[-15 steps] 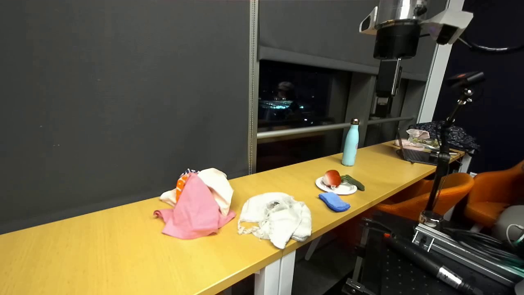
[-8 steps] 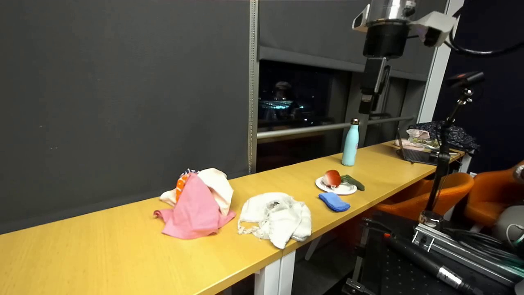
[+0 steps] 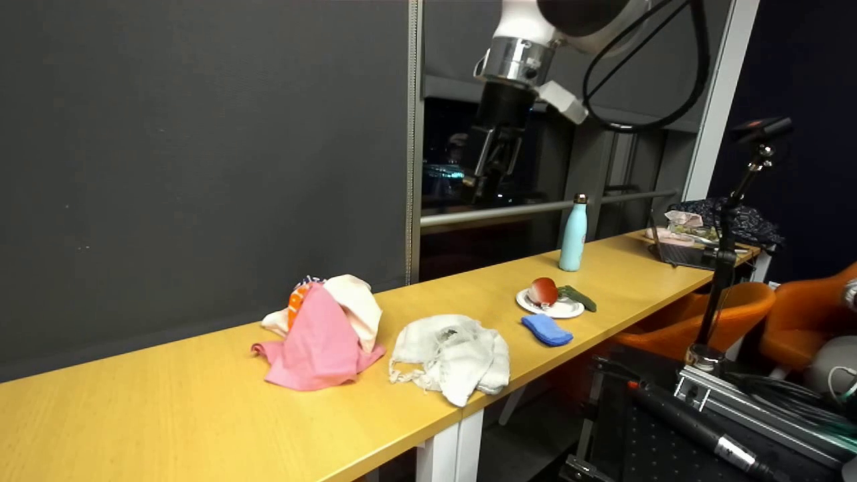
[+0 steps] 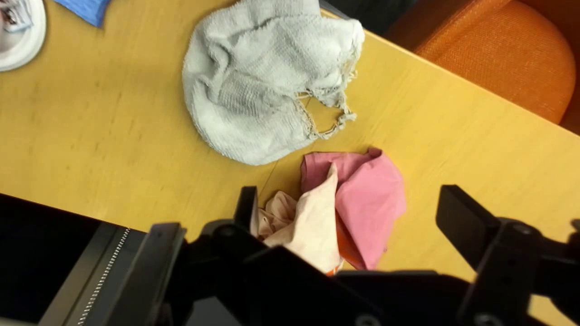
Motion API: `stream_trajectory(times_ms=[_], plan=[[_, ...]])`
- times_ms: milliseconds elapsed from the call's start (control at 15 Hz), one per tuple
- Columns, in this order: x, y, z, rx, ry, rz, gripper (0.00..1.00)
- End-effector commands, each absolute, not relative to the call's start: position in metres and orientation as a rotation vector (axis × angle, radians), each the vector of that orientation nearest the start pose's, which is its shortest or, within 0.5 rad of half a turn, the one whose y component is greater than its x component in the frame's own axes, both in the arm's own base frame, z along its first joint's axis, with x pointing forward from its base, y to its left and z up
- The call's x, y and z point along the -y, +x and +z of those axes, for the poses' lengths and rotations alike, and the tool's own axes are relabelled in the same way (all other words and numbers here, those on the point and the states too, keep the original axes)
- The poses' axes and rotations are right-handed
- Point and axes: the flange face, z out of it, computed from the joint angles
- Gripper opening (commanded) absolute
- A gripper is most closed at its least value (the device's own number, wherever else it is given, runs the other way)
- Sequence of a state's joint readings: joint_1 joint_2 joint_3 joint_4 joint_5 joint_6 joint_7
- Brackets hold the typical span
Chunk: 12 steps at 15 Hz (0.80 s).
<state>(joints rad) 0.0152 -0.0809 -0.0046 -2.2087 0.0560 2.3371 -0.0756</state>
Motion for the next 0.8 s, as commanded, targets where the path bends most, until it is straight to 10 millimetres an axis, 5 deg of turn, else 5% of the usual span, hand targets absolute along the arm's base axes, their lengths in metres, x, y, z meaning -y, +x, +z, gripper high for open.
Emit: stream_trajectory(times_ms=[0, 733], plan=[[-0.017, 0.591, 0.407, 0.148, -3.043, -0.329, 1.0], [-0.028, 0.685, 0.289, 0.188, -3.078, -0.373, 1.0]])
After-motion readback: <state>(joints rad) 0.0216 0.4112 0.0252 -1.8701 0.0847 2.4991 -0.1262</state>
